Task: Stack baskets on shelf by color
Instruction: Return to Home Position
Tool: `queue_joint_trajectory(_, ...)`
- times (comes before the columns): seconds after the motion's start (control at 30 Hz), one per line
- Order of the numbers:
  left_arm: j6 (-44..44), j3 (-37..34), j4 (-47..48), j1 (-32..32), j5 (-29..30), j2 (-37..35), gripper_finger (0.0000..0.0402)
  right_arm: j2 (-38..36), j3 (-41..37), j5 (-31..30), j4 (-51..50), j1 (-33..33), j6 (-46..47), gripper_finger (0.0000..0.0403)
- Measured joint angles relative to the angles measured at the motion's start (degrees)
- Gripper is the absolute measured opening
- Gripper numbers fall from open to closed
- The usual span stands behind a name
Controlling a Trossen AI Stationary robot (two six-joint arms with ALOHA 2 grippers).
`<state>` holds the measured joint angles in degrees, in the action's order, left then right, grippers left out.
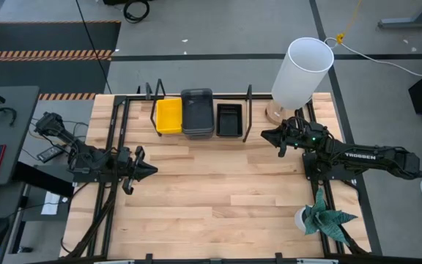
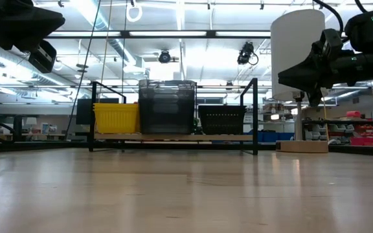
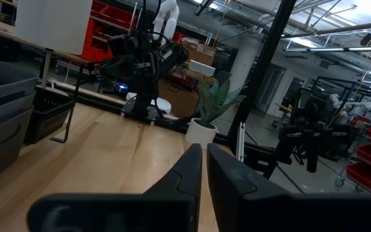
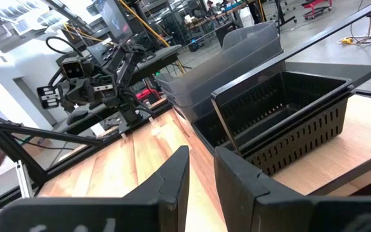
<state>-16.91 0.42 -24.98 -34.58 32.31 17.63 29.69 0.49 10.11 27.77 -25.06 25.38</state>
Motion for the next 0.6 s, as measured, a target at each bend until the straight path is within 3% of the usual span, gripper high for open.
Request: queue_joint_trajectory(0.6, 0.0, 0.0, 0.0, 0.0, 0.0, 0.0, 0.0031, 0.0, 0.0, 0.0, 0.0, 0.0, 0.0, 0.0078)
